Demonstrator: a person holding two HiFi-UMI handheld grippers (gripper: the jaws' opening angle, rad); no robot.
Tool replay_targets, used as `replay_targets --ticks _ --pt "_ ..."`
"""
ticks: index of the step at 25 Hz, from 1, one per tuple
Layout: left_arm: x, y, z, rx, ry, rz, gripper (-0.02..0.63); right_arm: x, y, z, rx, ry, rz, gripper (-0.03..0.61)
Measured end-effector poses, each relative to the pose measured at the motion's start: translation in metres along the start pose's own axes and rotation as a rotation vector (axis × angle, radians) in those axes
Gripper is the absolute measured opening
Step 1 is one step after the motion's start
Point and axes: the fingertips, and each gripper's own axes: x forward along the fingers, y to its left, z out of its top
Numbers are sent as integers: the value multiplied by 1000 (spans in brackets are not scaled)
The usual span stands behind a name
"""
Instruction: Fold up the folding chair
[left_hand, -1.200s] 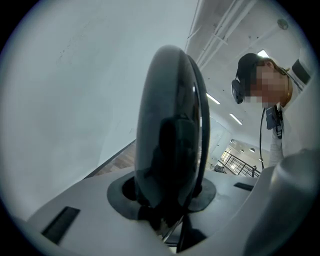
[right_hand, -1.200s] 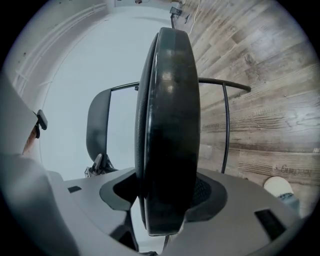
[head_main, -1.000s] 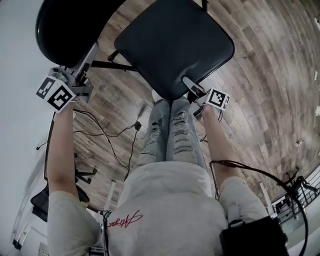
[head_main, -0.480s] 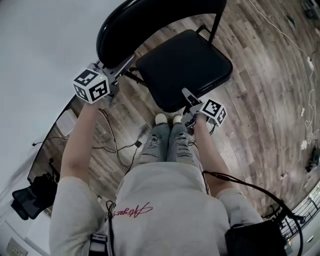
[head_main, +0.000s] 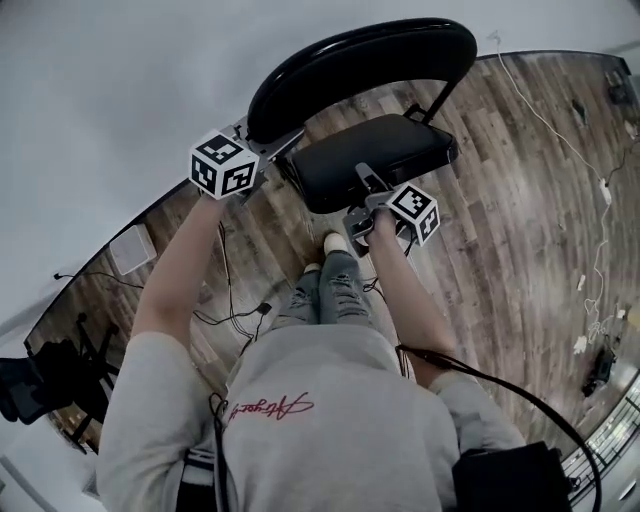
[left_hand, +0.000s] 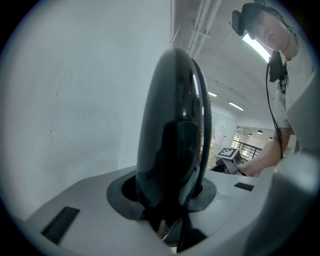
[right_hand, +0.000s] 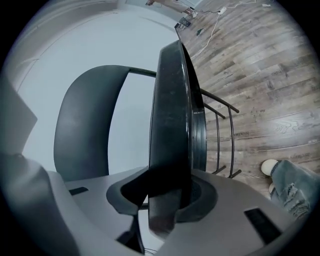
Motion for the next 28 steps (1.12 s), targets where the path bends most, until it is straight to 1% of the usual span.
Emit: replay_targets --ticks 7,11,15,21,25,28 --pt "2 34 10 -19 11 -6 129 38 27 4 15 36 -60 140" --pt "0 50 20 19 16 -7 127 64 53 8 34 56 -57 140" --pt "-1 65 29 39 12 -10 124 88 74 13 79 20 -60 156" --pt "7 115 36 37 24 -3 113 136 95 23 94 50 -113 169" --pt "2 122 41 59 18 9 112 147 107 26 98 50 -128 178" --pt "-3 117 45 84 4 14 112 152 115 26 101 53 -112 189"
